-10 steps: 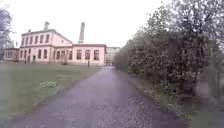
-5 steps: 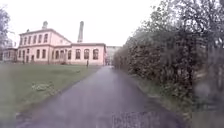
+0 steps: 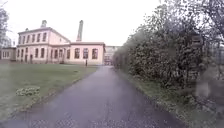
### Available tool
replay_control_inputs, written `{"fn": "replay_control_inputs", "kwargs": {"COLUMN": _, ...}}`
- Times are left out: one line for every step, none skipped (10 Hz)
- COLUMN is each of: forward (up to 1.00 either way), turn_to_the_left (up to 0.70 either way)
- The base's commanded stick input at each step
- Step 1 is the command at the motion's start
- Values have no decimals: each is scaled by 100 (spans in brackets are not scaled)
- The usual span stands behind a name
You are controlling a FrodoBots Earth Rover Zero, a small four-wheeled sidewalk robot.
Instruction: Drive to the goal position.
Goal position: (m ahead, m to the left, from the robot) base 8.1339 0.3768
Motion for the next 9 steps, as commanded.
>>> {"fn": "replay_control_inputs", "kwargs": {"forward": 85, "turn_to_the_left": 0}}
{"fn": "replay_control_inputs", "kwargs": {"forward": 85, "turn_to_the_left": 3}}
{"fn": "replay_control_inputs", "kwargs": {"forward": 85, "turn_to_the_left": 8}}
{"fn": "replay_control_inputs", "kwargs": {"forward": 85, "turn_to_the_left": 20}}
{"fn": "replay_control_inputs", "kwargs": {"forward": 85, "turn_to_the_left": 33}}
{"fn": "replay_control_inputs", "kwargs": {"forward": 85, "turn_to_the_left": 8}}
{"fn": "replay_control_inputs", "kwargs": {"forward": 85, "turn_to_the_left": 0}}
{"fn": "replay_control_inputs", "kwargs": {"forward": 85, "turn_to_the_left": 0}}
{"fn": "replay_control_inputs", "kwargs": {"forward": 85, "turn_to_the_left": 0}}
